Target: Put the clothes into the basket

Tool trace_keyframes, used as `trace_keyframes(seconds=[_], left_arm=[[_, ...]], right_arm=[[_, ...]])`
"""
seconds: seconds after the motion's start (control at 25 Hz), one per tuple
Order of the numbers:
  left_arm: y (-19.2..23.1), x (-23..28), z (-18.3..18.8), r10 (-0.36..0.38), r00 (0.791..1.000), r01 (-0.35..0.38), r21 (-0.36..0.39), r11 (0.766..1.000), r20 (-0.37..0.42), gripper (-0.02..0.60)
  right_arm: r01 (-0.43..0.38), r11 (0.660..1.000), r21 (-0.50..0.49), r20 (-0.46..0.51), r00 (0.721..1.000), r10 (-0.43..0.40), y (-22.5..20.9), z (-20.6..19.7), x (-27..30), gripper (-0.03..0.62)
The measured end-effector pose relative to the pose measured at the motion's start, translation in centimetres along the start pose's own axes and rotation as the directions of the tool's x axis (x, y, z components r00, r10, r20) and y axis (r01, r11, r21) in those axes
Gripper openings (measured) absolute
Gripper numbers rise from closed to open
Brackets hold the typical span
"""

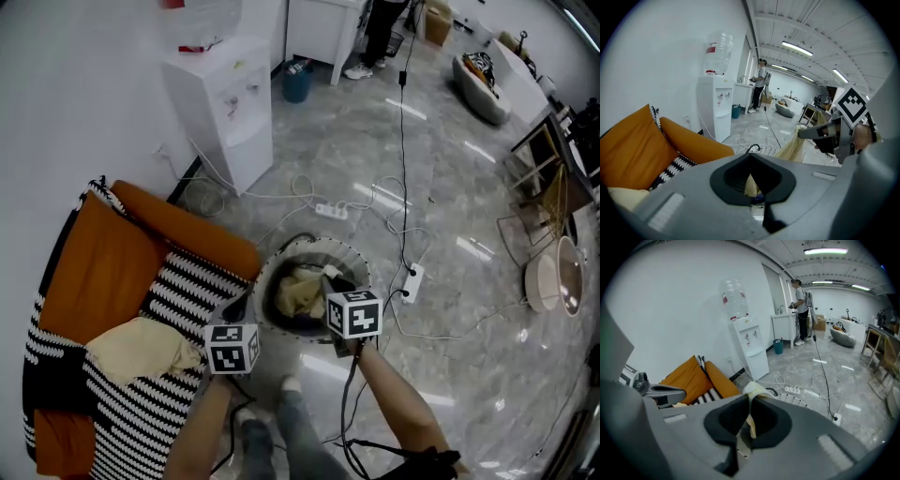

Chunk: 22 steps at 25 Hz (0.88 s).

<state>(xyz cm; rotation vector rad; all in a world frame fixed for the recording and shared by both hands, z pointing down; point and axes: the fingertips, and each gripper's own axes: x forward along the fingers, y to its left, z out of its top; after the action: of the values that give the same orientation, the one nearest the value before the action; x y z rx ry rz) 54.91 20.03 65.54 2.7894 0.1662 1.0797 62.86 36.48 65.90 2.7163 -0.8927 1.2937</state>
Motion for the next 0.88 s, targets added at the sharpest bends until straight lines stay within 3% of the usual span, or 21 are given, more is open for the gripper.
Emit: trace_keyframes(seconds=[0.16, 0.28, 0.48, 0.64, 0.88], left_arm=[[0.6, 1.1, -2.1, 0.008, 0.999, -0.009, -0.028, 1.0, -0.033, 0.003], [0.7, 1.8, -3.5, 0.007, 0.999, -0.009, -0.05, 0.999, -0.052, 0.003], [0.7, 2.2, -5.5, 0.013, 0.997, -0.02, -0.095, 0.995, -0.072, 0.003], [0.9, 1.9, -7.0, 0.023, 0.996, -0.033, -0.115, 0.993, -0.088, 0.003], [1.9, 0.9, -6.9, 0.053, 0.996, -0.064, -0.156, 0.986, -0.077, 0.003]], right_arm=[[-0.023, 1.0, 0.006, -0.051, 0.998, 0.023, 0.1, -2.0, 1.7, 0.031], [-0.021, 1.0, 0.021, -0.134, 0.991, 0.023, -0.3, -4.2, 2.8, 0.127], [0.019, 1.0, 0.017, -0.233, 0.972, -0.014, -1.4, -8.1, 3.1, 0.137], [0.033, 0.999, 0.029, -0.246, 0.969, -0.025, -2.2, -9.5, 2.6, 0.137], [0.037, 0.999, -0.001, -0.205, 0.978, -0.037, -1.7, -7.9, 2.3, 0.137]])
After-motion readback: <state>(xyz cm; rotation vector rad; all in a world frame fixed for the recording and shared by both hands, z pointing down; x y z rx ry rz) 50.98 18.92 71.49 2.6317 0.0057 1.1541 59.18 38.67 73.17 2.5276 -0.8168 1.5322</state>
